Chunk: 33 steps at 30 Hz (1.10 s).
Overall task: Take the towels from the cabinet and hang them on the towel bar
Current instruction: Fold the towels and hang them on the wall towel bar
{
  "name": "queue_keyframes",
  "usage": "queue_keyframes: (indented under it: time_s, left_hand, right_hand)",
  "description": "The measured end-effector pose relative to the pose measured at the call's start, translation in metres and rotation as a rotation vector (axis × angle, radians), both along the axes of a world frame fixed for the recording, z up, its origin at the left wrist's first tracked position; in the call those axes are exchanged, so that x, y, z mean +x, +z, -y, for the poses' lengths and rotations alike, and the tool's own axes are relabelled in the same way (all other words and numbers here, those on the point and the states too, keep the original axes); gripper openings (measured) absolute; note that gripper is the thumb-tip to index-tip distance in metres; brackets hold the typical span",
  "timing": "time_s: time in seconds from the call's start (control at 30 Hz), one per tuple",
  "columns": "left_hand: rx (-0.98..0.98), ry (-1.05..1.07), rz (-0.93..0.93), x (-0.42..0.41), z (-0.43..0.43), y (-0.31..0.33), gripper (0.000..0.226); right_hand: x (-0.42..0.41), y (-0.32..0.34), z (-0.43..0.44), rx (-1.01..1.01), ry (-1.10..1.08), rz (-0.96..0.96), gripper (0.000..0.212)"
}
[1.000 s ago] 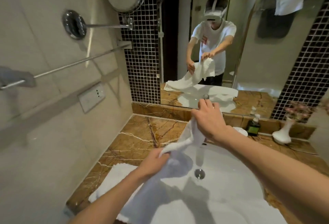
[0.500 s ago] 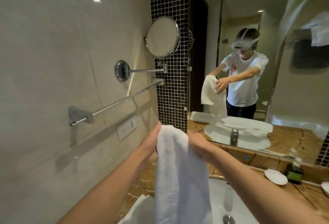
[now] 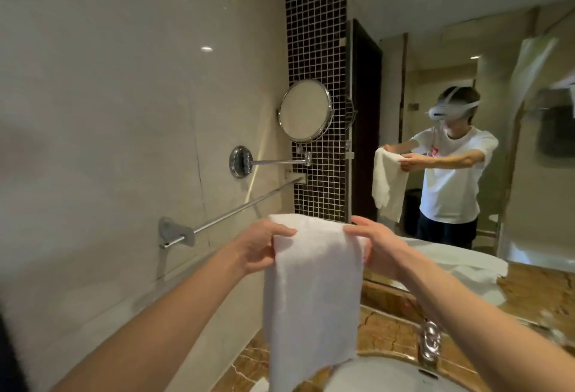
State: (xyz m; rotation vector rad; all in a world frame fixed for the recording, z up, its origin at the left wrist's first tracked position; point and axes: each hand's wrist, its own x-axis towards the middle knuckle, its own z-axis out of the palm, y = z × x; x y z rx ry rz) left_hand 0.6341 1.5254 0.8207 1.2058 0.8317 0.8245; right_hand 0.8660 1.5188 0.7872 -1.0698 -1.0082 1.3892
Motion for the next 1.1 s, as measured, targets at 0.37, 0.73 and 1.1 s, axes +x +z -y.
queue_keyframes:
  time_s: [0.37,0.73,1.1]
  left_hand:
    - [0.059,0.248,-0.241,-0.043,0.001,0.071,0.021]
    - [0.183,0.428,-0.194,-0.054,-0.023,0.098,0.025]
    - [0.297,0.389,-0.014,-0.042,-0.025,0.124,0.019]
  right_hand:
    - [-0.030,0.083,-0.014,0.067,-0.042,0.219,0.020]
    - [-0.048,0.132,-0.031,0.018,-0.032,0.340,0.026]
    - [-0.048,0.163,-0.040,0.013,0.058,0.134,0.030]
